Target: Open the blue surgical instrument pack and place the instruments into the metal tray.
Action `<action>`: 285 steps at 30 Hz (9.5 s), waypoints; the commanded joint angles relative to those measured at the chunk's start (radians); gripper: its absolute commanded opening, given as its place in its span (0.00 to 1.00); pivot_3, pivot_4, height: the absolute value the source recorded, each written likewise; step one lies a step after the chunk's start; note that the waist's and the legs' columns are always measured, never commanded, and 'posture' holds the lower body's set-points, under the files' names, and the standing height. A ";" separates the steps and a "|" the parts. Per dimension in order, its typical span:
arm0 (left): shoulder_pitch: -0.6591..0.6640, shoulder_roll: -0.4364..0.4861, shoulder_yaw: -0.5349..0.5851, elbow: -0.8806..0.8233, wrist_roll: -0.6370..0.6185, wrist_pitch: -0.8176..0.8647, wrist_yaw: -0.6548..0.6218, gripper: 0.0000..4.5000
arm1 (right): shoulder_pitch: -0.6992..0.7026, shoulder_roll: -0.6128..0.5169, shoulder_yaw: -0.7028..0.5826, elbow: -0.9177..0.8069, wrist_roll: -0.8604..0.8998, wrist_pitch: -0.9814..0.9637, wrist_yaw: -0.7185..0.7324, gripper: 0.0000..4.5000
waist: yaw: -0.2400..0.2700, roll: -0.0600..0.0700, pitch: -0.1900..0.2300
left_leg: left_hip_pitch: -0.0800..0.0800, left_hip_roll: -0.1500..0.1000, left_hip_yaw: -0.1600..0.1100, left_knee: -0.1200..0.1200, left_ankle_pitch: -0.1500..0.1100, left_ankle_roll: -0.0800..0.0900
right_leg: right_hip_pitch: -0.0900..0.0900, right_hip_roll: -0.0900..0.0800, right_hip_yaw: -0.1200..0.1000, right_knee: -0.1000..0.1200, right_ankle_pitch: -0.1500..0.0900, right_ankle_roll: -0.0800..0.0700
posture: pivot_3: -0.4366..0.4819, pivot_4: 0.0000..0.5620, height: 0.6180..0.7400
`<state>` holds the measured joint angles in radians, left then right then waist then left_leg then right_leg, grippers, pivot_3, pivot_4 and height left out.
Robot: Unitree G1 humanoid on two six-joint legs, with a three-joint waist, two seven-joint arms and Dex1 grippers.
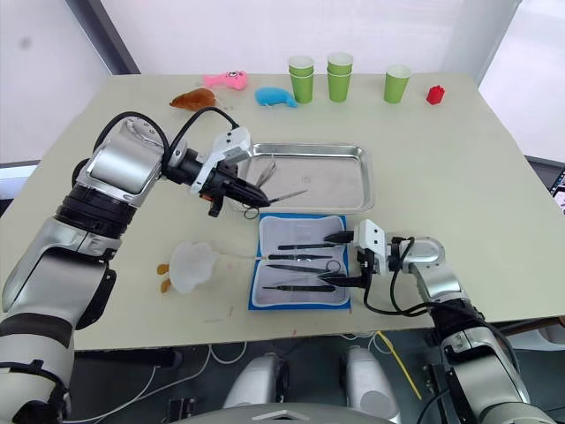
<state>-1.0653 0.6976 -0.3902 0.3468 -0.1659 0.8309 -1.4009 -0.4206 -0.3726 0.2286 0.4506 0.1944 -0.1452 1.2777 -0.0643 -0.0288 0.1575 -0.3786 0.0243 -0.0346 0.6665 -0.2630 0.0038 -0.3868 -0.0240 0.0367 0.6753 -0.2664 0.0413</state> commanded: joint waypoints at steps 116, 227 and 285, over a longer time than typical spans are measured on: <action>0.384 0.062 0.375 -0.209 -0.257 -0.514 -0.128 0.85 | 0.035 -0.048 0.033 0.115 -0.055 -0.036 0.058 1.00 | 0.027 0.002 0.001 | -0.001 -0.003 0.000 -0.006 0.000 -0.001 | 0.000 -0.008 -0.004 -0.006 0.000 0.000 | 0.48 0.27 1.00; 0.263 0.148 0.039 -0.004 -0.053 -0.763 -0.214 0.01 | 0.054 -0.024 0.015 0.110 -0.037 -0.050 0.052 1.00 | 0.028 0.002 0.000 | -0.001 -0.002 0.000 -0.009 0.000 0.000 | 0.003 -0.005 -0.007 -0.011 0.000 -0.001 | 0.48 0.27 1.00; 0.332 -0.525 0.358 -0.286 -0.011 -0.005 1.246 0.01 | 0.058 -0.019 0.017 0.121 -0.041 -0.058 0.060 1.00 | 0.029 0.001 0.000 | 0.003 -0.004 -0.004 -0.009 0.000 -0.001 | 0.008 -0.009 -0.008 -0.011 0.001 0.000 | 0.48 0.27 1.00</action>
<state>-0.7017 0.2006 -0.0583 0.0440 -0.2084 0.8439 -0.2211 -0.4205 -0.3894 0.1976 0.5077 0.2086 -0.2285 1.3441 -0.0351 -0.0281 0.1573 -0.3761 0.0207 -0.0390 0.6577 -0.2625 0.0030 -0.3790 -0.0327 0.0290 0.6641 -0.2654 0.0413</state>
